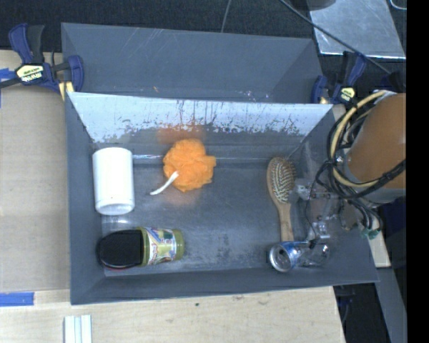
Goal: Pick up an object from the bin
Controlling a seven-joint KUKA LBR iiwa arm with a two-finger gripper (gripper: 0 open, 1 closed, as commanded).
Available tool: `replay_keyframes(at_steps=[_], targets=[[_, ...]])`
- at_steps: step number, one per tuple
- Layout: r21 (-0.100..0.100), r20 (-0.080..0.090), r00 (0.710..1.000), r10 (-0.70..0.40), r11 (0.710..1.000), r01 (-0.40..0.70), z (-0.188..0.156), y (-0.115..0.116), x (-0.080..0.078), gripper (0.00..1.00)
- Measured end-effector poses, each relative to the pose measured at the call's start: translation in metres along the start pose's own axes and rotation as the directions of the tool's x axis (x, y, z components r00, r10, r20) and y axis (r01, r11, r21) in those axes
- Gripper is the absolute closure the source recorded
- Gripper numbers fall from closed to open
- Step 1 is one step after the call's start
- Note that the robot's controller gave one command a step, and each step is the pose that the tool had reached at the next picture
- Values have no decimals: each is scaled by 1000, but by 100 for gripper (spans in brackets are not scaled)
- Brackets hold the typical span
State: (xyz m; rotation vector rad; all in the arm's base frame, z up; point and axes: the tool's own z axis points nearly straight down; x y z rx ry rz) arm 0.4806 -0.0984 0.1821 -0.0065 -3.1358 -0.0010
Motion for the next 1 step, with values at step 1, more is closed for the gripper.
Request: replay_keyframes(at_steps=[1], targets=[[-1,-3,1000,-5,1000,5,38,51,-2,0]])
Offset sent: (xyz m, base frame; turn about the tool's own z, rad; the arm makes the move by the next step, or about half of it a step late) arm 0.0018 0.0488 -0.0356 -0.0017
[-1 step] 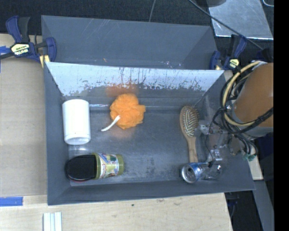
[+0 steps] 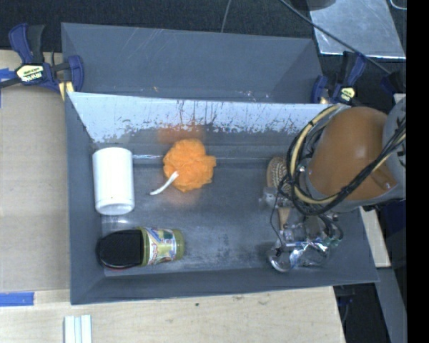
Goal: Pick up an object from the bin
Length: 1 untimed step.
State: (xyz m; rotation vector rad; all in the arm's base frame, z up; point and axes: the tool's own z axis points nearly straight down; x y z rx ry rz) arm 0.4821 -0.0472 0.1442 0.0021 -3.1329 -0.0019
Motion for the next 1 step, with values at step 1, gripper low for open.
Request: replay_keyframes(at_steps=[1], targets=[[-4,-4,999,-44,999,44,67,81,-4,0]])
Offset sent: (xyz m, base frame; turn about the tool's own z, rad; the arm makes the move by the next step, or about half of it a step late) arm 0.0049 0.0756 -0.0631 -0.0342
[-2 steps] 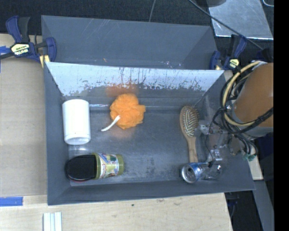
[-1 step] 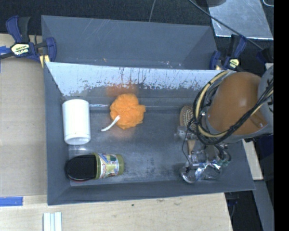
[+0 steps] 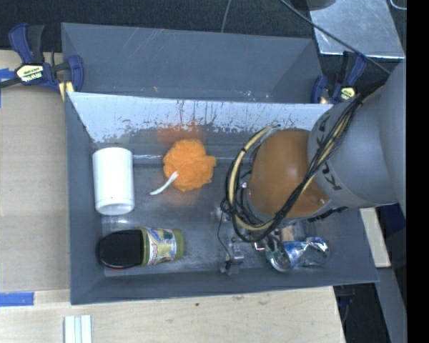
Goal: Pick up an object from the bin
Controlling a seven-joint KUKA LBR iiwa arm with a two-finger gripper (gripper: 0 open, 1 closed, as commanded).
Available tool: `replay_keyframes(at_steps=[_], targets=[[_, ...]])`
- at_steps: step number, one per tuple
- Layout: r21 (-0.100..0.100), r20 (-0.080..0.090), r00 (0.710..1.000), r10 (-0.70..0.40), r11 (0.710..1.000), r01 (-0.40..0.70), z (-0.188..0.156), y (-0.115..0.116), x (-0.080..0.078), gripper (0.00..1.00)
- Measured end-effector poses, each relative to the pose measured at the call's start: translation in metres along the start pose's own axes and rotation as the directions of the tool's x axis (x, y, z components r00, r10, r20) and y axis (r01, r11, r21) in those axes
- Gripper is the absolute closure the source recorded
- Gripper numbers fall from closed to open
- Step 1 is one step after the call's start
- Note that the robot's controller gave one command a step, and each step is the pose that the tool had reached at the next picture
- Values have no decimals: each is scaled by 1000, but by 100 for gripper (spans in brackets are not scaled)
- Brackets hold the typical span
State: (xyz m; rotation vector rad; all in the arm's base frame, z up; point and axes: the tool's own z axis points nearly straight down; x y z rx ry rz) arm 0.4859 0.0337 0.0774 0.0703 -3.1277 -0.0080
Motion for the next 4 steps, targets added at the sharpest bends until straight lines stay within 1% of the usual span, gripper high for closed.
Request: replay_keyframes(at_steps=[1,2,3,4], targets=[[-2,5,1000,-25,1000,25,8,47,-6,0],[-5,14,998,-63,998,63,4,96,-2,0],[-2,11,998,-60,998,60,5,93,-2,100],[-2,24,994,-111,994,111,-220,108,-41,100]])
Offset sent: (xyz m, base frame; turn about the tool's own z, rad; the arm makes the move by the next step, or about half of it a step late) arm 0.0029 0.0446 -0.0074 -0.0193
